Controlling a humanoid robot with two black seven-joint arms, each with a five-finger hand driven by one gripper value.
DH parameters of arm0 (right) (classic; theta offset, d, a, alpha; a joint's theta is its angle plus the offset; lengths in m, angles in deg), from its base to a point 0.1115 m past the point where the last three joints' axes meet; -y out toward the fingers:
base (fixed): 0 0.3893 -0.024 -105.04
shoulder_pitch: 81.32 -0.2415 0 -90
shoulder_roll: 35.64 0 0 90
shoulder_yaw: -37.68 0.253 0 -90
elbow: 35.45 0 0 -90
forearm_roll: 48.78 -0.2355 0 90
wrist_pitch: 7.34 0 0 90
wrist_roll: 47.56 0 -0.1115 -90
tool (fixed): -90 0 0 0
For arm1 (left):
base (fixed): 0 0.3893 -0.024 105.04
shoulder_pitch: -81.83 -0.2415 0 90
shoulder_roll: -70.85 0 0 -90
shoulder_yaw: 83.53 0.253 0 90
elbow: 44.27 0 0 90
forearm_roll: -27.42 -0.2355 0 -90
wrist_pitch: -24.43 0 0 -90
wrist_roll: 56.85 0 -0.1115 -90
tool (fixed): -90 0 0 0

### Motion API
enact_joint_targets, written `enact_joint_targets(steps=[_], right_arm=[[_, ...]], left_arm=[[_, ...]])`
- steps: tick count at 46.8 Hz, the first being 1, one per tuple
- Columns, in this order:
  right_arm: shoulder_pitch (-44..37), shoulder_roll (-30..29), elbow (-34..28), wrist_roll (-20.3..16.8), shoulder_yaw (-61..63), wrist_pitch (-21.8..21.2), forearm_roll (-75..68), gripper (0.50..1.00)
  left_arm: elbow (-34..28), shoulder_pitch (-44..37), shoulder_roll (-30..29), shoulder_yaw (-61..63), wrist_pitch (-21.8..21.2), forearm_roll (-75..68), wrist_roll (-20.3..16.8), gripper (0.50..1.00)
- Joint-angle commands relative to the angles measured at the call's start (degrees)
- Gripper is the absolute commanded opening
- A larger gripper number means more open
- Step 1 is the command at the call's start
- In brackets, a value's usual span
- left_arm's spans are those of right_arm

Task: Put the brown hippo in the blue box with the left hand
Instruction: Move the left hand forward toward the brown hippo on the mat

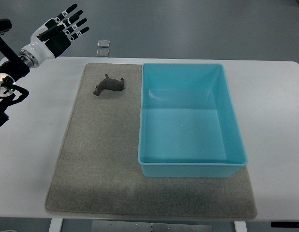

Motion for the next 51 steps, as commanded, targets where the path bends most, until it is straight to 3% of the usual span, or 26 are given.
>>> enact_joint_targets(steps=[1, 28, 51], right_arm=[[0.00, 0.00, 0.00, 0.02, 0.00, 0.00, -0.01, 0.936], [0.00, 0.00, 0.00, -0.06, 0.00, 0.00, -0.01, 0.936], [0.00, 0.00, 0.00, 0.02, 0.00, 0.00, -0.01, 0.936]], left_arm=[[-0.01, 0.44, 0.06, 1.70, 0.00, -0.01, -0.04, 0.999], [-0.63, 2.72, 0.15, 2.85, 0.00, -0.97, -0.12, 0.999], [-1.77, 7.38, -0.29, 2.41, 0.00, -32.24, -1.44, 0.996]])
